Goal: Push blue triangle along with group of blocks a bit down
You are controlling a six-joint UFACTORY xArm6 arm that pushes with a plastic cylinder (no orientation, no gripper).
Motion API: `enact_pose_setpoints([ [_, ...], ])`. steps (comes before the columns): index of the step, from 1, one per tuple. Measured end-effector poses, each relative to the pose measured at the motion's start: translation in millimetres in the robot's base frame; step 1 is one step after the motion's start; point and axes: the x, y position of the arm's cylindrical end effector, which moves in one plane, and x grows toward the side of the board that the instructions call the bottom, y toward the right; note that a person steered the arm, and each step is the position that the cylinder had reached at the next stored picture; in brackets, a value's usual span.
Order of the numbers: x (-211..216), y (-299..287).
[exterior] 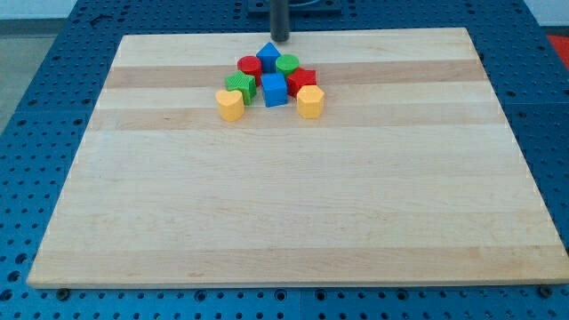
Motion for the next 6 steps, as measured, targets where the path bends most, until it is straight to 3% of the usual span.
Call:
enact_pose_setpoints([
  [6, 18.9, 15.2],
])
